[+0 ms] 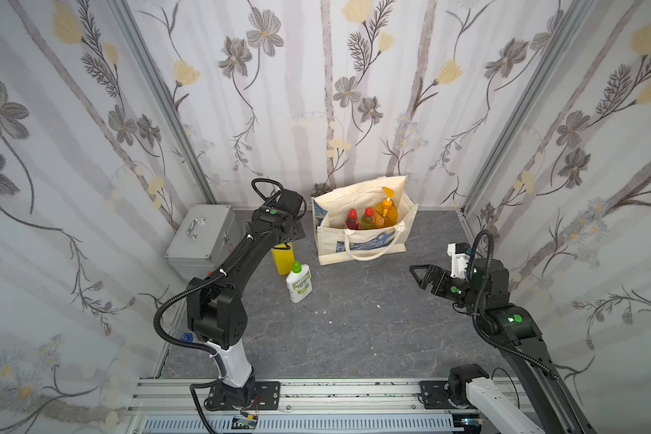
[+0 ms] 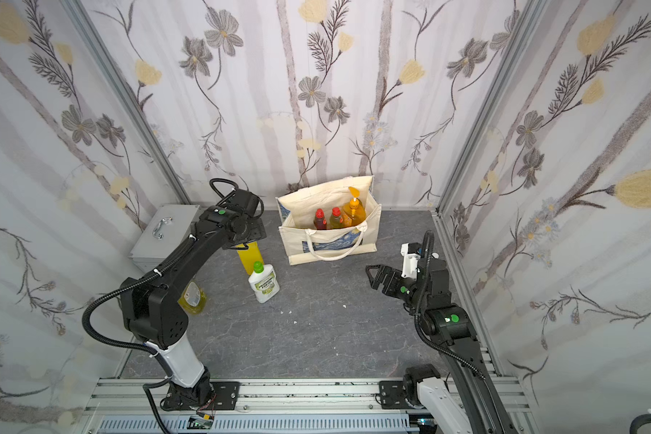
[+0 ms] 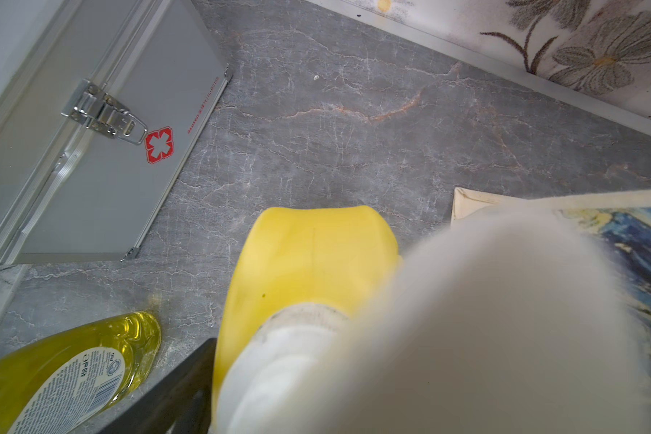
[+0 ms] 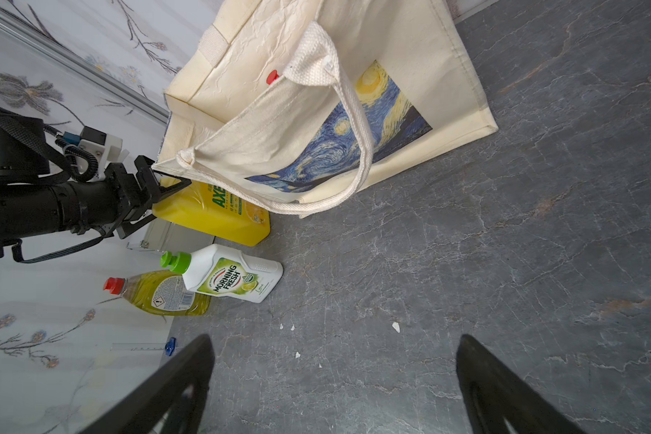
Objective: Pack dish soap into the shopping bag
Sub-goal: Pick up the bottle of dish soap at the center of the board.
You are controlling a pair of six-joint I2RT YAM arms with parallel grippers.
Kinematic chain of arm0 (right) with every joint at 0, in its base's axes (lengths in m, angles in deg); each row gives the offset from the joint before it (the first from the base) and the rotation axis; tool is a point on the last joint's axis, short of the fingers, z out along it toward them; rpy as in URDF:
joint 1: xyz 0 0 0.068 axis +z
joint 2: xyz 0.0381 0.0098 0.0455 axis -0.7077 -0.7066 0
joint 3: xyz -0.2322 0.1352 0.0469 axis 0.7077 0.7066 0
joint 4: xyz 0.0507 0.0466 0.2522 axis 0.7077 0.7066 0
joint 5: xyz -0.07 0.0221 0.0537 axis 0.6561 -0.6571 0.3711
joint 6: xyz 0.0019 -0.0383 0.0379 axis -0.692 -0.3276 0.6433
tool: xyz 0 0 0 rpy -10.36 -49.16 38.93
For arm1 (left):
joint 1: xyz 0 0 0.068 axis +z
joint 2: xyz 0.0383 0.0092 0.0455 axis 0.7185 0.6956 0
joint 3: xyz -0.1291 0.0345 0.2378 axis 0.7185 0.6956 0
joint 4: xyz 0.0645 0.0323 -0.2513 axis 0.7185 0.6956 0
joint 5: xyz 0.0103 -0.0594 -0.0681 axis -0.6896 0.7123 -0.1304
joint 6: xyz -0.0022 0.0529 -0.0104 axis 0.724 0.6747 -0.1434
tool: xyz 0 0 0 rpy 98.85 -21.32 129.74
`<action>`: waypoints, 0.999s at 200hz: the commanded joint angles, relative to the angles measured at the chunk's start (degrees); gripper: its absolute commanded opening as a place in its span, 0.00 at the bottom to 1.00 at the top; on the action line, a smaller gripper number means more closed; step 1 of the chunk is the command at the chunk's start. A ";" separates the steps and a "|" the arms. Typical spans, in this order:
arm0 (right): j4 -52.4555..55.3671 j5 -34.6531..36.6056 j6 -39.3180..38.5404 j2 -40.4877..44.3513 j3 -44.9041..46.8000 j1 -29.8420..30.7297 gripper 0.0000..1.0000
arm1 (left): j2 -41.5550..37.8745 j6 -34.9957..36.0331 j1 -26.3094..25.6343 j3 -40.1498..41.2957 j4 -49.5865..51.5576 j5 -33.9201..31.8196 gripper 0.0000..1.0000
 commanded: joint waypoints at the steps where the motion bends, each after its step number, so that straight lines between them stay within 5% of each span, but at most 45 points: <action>1: -1.16 0.15 -0.30 -0.02 0.30 0.06 1.00 | -1.53 -0.93 -0.81 2.17 -0.92 -1.21 0.96; 57: -0.99 -0.03 -0.15 0.33 0.52 0.08 1.00 | -1.96 -1.21 -3.84 7.10 -6.38 -9.27 0.96; 121: 0.34 0.15 -0.50 0.33 0.18 0.09 1.00 | -1.84 -3.10 -3.97 10.45 -10.56 -9.63 0.80; 200: 0.16 0.03 -0.52 -0.34 -0.12 0.09 1.00 | -0.88 -3.88 -3.98 11.74 -9.89 -9.60 0.83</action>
